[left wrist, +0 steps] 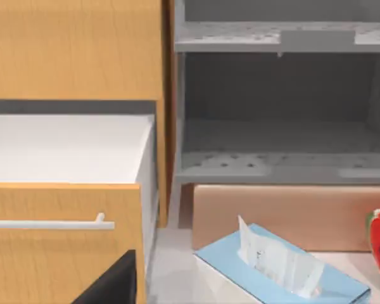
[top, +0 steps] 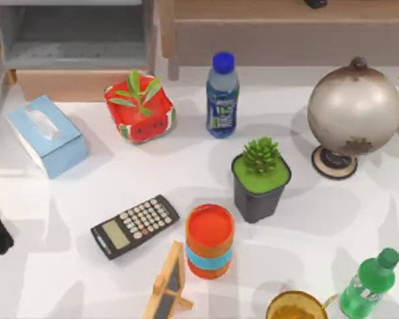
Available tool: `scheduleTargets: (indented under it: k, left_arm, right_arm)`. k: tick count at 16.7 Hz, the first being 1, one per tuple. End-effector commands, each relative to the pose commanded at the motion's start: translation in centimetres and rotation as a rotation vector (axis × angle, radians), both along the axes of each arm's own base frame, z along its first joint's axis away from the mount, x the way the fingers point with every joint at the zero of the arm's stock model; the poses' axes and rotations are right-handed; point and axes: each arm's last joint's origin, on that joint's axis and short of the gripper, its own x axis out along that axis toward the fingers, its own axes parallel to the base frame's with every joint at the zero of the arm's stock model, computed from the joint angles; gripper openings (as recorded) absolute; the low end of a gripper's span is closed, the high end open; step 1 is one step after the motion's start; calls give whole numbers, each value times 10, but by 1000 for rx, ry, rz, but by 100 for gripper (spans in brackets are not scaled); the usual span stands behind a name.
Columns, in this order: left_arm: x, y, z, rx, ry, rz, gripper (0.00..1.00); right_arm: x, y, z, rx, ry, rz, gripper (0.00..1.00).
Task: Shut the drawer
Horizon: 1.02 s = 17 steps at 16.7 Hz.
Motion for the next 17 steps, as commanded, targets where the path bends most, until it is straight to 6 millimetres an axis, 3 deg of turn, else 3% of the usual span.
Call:
scheduleTargets:
  k: [3,8,13,17]
  left_arm:
    - [0,0,4,0,-11,7,100]
    - [9,-10,46,-13,-73,61,100]
    - [41,-46,67,5,18,-24,100]
    - [64,-86,84,12,24,-62,100]
  right_arm:
    - [0,0,0,0,0,0,100]
    - [0,0,0,0,0,0,100]
    - [0,0,0,0,0,0,100]
    - [0,0,0,0,0,0,100]
